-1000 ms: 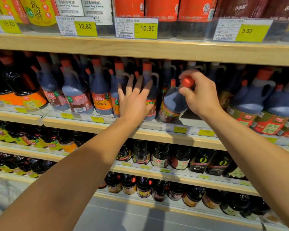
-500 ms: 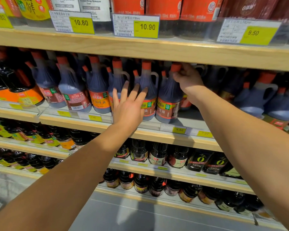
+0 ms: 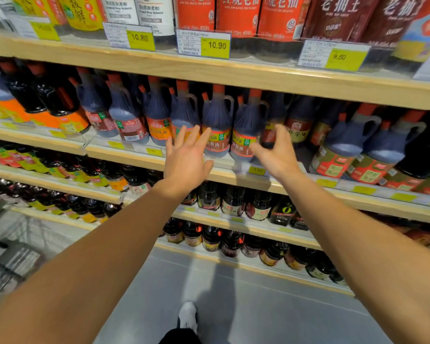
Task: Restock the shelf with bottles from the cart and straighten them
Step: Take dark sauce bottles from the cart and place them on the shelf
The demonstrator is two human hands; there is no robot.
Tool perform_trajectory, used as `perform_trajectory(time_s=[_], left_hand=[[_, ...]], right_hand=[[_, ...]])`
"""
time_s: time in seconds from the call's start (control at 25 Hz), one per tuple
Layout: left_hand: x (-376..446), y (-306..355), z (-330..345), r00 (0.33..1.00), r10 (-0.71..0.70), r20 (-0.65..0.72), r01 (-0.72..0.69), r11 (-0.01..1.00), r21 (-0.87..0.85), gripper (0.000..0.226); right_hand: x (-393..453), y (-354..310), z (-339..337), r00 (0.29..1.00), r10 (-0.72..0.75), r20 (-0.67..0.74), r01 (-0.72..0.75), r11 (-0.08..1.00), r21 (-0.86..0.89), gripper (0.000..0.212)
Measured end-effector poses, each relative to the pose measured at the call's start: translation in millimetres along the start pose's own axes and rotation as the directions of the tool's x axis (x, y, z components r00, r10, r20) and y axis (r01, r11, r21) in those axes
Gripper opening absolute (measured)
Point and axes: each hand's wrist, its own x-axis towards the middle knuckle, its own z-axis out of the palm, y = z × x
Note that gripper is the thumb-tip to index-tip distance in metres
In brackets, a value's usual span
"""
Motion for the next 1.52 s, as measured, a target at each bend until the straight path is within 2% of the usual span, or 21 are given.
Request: perform_trajectory(time_s=[0.12, 0.24, 0.36, 0.44, 0.56, 0.64, 0.88, 1.0, 1.12, 1.32, 1.52], left_hand=[[-60.0, 9.2, -35.8, 0.994, -0.101, 0.05, 0.105, 0.991, -0.087, 0.073], [-128.2, 4.9, -63.3, 0.969, -0.226, 0.104, 0.239, 0.962, -0.134, 0.071], [-197.6, -13.6, -85.5, 0.976, -0.212, 0.042, 0.213, 0.977, -0.029, 0.07], [-232.2, -33.3, -101.2, 0.953, -0.287, 0.096, 0.285, 0.958, 0.042, 0.07], [-292.2, -80.4, -122.9, 0.892, -0.43, 0.14, 0.433, 0.901, 0.007, 0.07], [-339.3, -123.1, -138.3, 0.854, -0.51, 0.105, 0.516, 0.856, -0.034, 0.071], [-452.6, -264.4, -209.7, 0.743, -0.669, 0.014, 0.669, 0.743, -0.031, 0.072], [-502.0, -344.4, -245.9, 0.688, -0.725, -0.035, 0.725, 0.689, -0.021, 0.073], [-535.3, -404.4, -271.1, 0.595, -0.802, -0.048, 0.801, 0.597, -0.05, 0.074], [-552.1, -494.9, -282.1, 0.497, -0.864, -0.083, 0.852, 0.504, -0.146, 0.071], [-526.5, -590.7, -281.0, 0.473, -0.878, -0.068, 0.849, 0.475, -0.231, 0.055]], right_hand=[[-75.4, -9.4, -8.2, 0.984, -0.038, 0.175, 0.053, 0.995, -0.081, 0.072], [-134.6, -25.3, -4.4, 0.933, -0.035, 0.358, 0.11, 0.975, -0.192, 0.078], [-180.4, -48.1, 10.6, 0.848, -0.058, 0.526, 0.215, 0.946, -0.243, 0.079], [-204.9, -64.4, 30.6, 0.789, -0.098, 0.607, 0.302, 0.921, -0.244, 0.078], [-247.0, -103.6, 82.7, 0.704, -0.175, 0.688, 0.433, 0.874, -0.221, 0.077], [-277.6, -133.6, 130.4, 0.632, -0.228, 0.741, 0.508, 0.843, -0.174, 0.078], [-362.3, -223.5, 286.7, 0.408, -0.319, 0.856, 0.681, 0.73, -0.053, 0.078], [-398.7, -276.3, 362.5, 0.343, -0.344, 0.874, 0.708, 0.706, 0.0, 0.075], [-422.2, -316.8, 422.7, 0.317, -0.33, 0.889, 0.713, 0.701, 0.006, 0.073], [-423.2, -367.2, 514.3, 0.283, -0.299, 0.911, 0.715, 0.699, 0.007, 0.069], [-388.7, -405.6, 619.2, 0.257, -0.307, 0.916, 0.684, 0.727, 0.052, 0.063]])
